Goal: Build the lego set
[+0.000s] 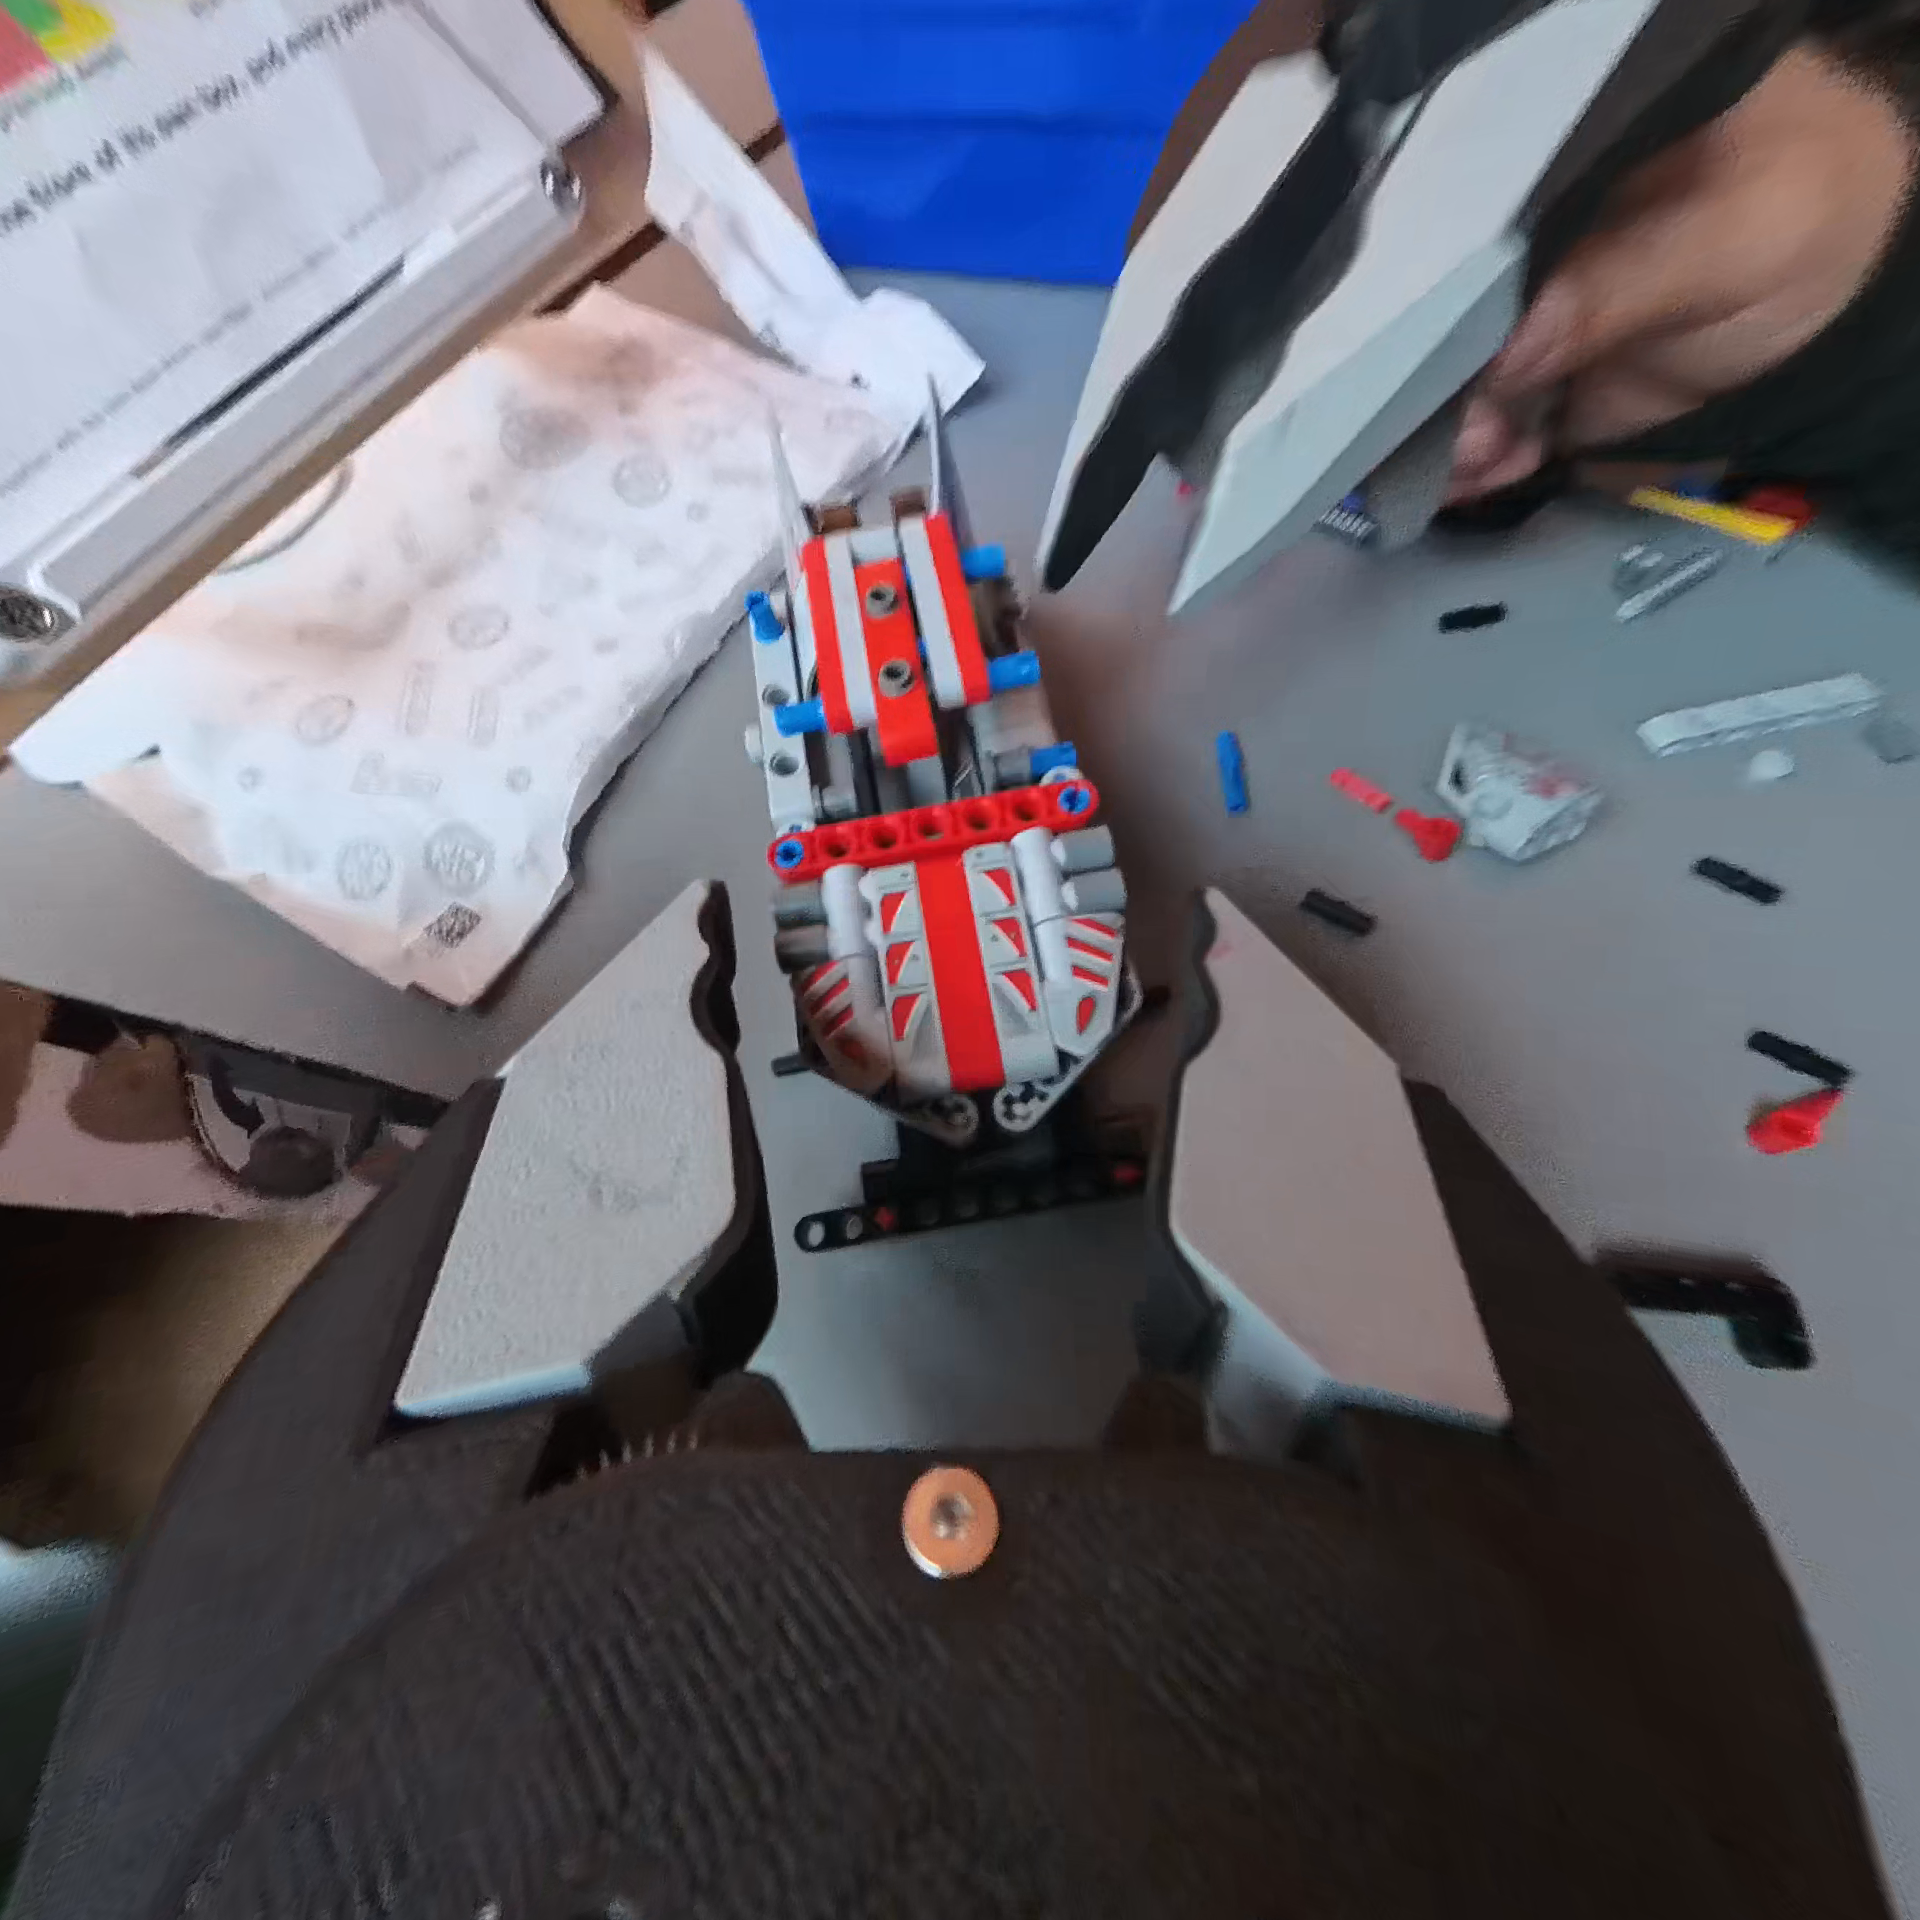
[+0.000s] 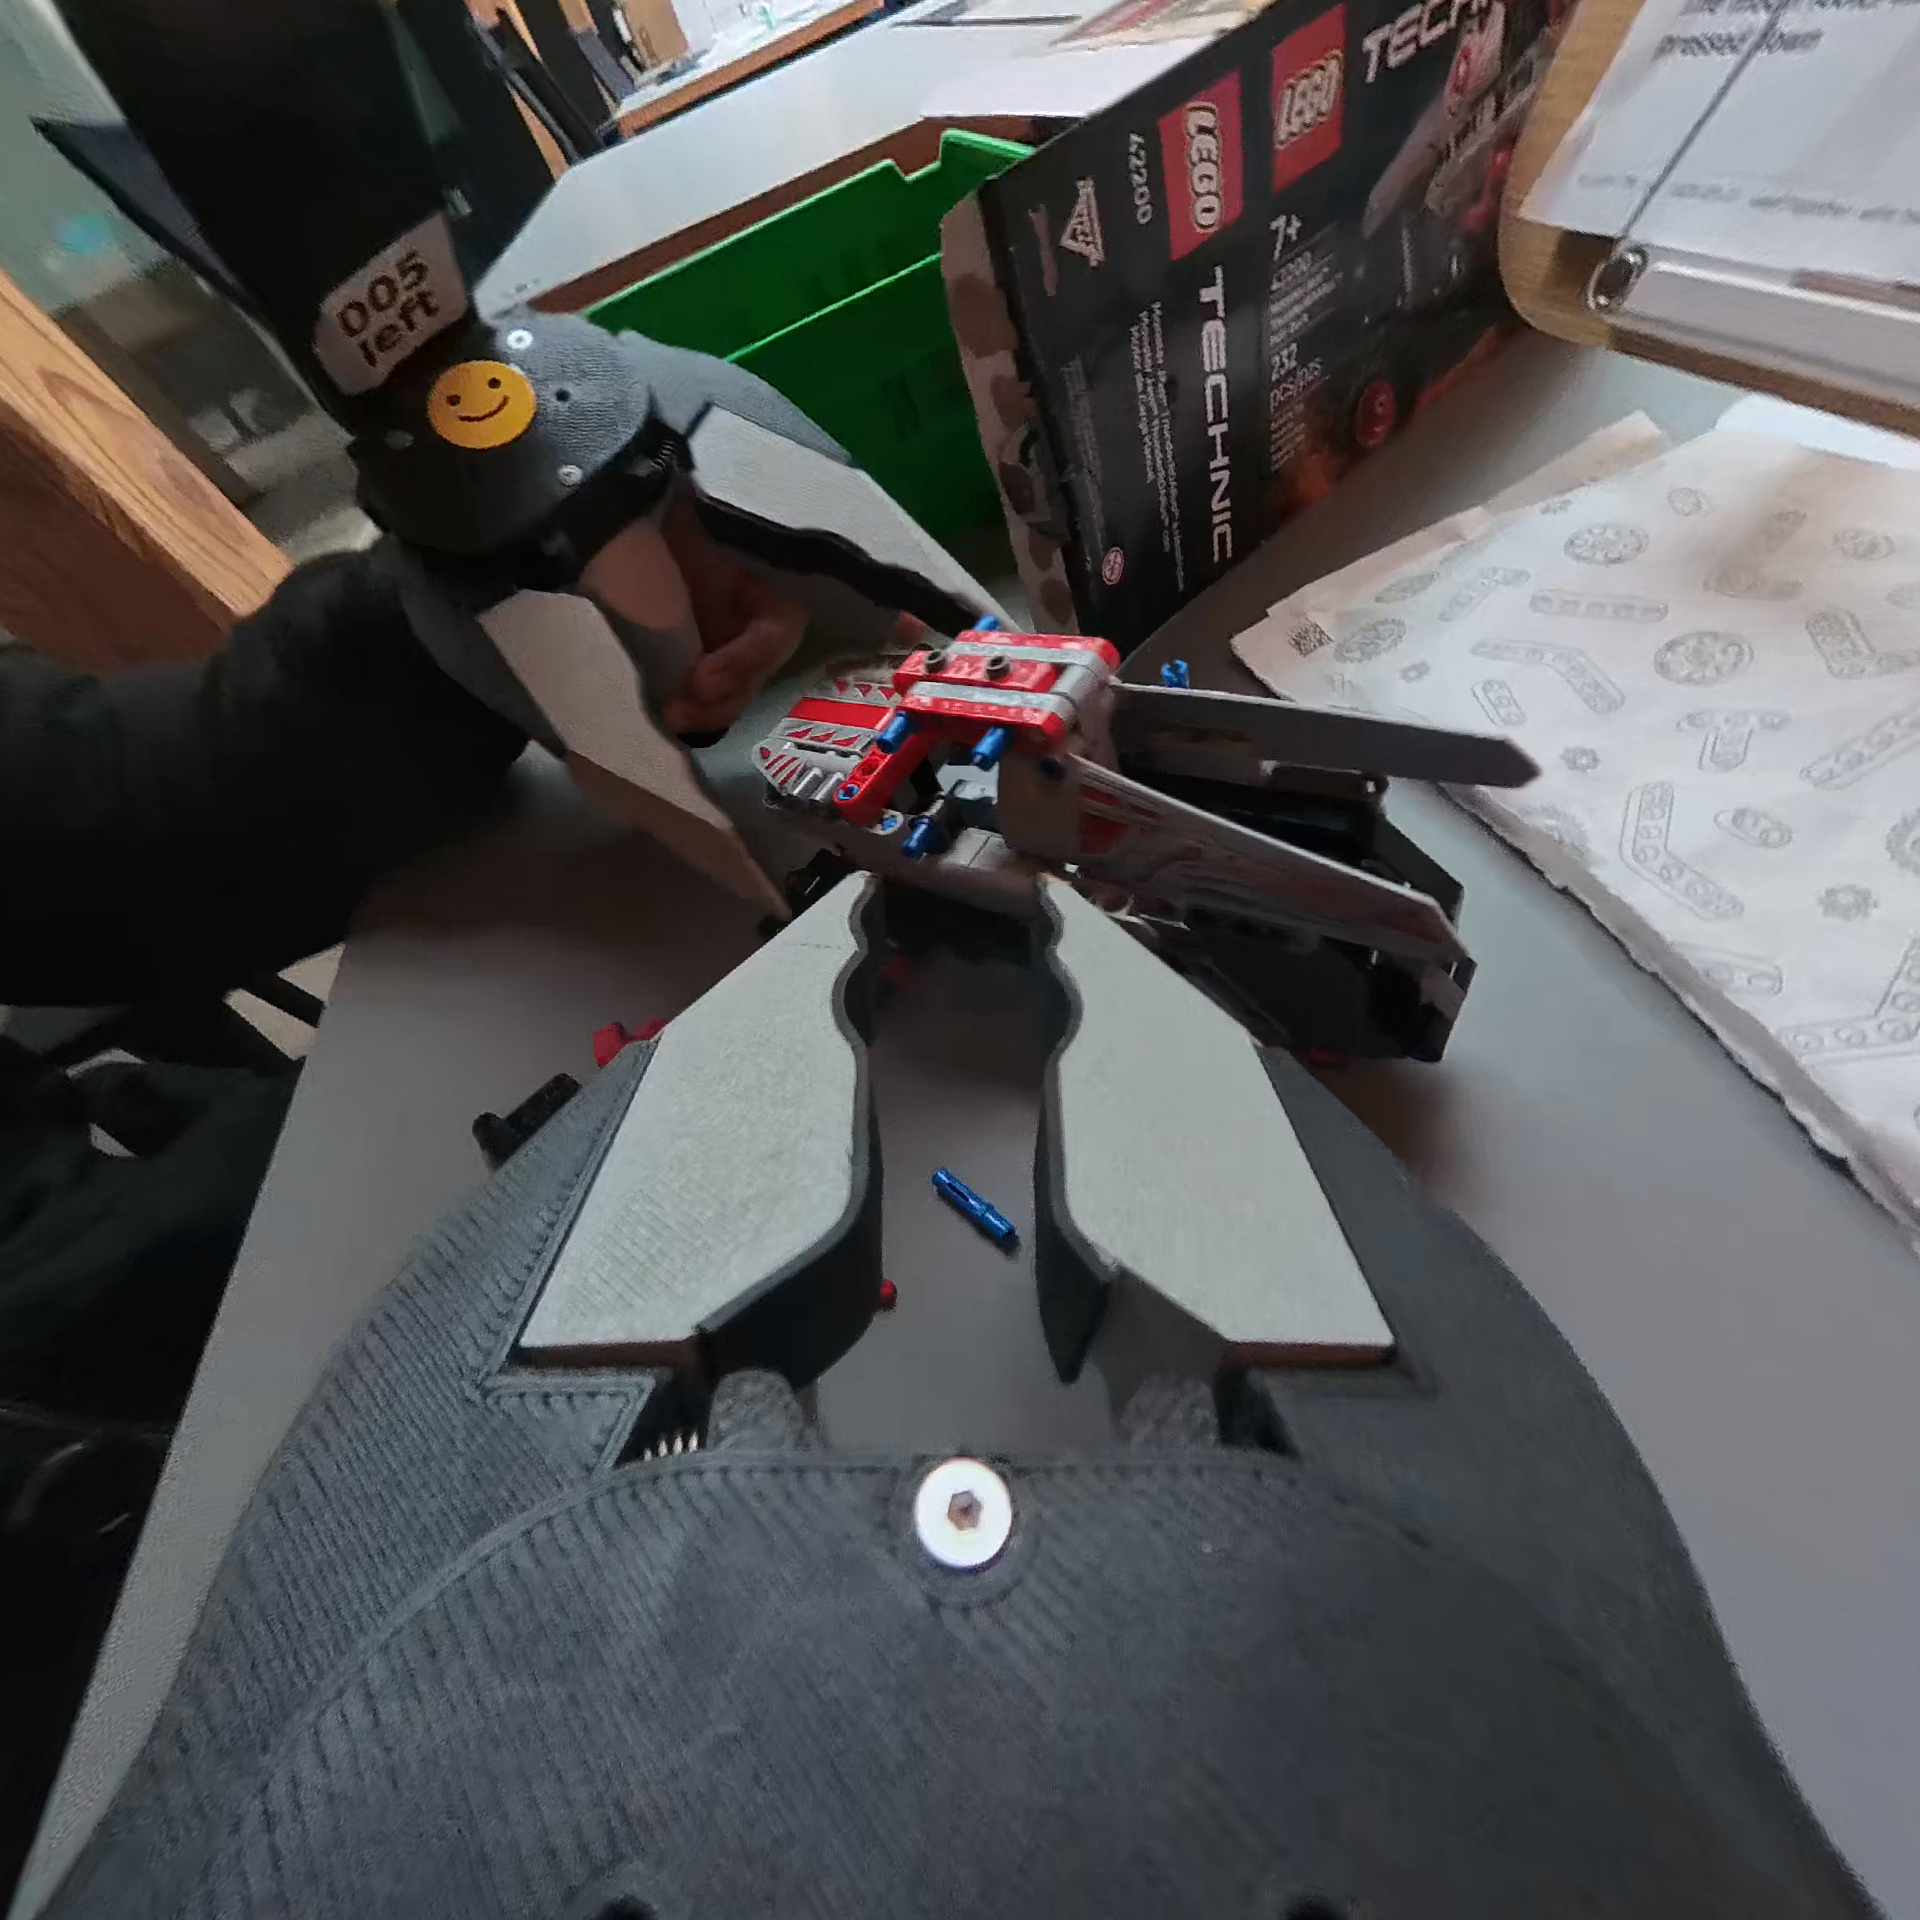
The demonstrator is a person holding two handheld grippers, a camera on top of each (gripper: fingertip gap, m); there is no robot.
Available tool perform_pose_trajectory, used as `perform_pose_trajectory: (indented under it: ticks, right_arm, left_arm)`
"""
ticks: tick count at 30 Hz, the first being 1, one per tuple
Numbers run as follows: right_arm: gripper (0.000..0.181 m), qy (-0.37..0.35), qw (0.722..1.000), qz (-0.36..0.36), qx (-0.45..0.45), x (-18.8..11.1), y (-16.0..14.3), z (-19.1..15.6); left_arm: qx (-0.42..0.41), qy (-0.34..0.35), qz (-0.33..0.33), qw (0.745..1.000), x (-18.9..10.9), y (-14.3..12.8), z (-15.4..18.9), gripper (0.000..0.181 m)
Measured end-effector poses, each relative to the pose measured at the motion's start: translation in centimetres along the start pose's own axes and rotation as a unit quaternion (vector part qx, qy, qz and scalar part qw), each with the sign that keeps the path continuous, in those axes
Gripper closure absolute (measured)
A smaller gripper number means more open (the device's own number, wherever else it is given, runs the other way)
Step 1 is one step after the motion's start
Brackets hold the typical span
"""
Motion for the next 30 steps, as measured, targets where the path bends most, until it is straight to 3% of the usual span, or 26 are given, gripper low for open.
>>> perform_pose_trajectory:
  ticks: [3,7,10,15,18,22,25,30]
  right_arm:
    - [0.158,-0.020,0.999,-0.008,-0.043,0.2,0.1,-0.6]
    - [0.158,-0.038,0.994,-0.018,-0.096,0.7,0.1,-1.4]
    - [0.169,-0.068,0.990,-0.041,-0.117,1.2,-0.1,-1.6]
    - [0.174,-0.070,0.993,-0.056,-0.078,2.5,-0.3,-2.0]
    - [0.181,-0.072,0.995,-0.048,-0.041,2.8,-0.3,-1.7]
    - [0.181,-0.050,0.998,-0.035,0.007,2.6,-0.2,-1.5]
    - [0.171,-0.025,0.998,-0.014,0.050,2.3,0.1,-1.2]
    - [0.168,-0.053,0.999,0.012,-0.002,2.0,0.6,-1.5]
  left_arm:
    - [0.014,0.016,-0.026,0.999,0.6,-0.4,0.0,0.113]
    - [0.025,0.020,-0.018,0.999,0.7,-0.4,0.0,0.113]
    - [0.018,0.018,-0.019,1.000,0.7,-0.4,-0.1,0.114]
    - [0.025,0.033,-0.020,0.999,1.0,-0.5,0.3,0.112]
    - [0.031,0.038,-0.040,0.998,1.6,-0.8,0.5,0.100]
    - [0.046,0.059,-0.028,0.997,1.4,-0.5,0.5,0.110]
    - [0.057,0.066,-0.023,0.996,1.3,-0.4,0.4,0.111]
    - [0.092,0.079,-0.021,0.992,1.3,-0.3,0.7,0.112]
Point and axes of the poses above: each gripper's, where its closed fingertips meet, x out along the fingers, y out of its top, z = x × y across the jaws, the point moved 9 cm from there along -x, back along the fingers, and after that the axes turned 4 degrees about -z, right-handed, at the moved point
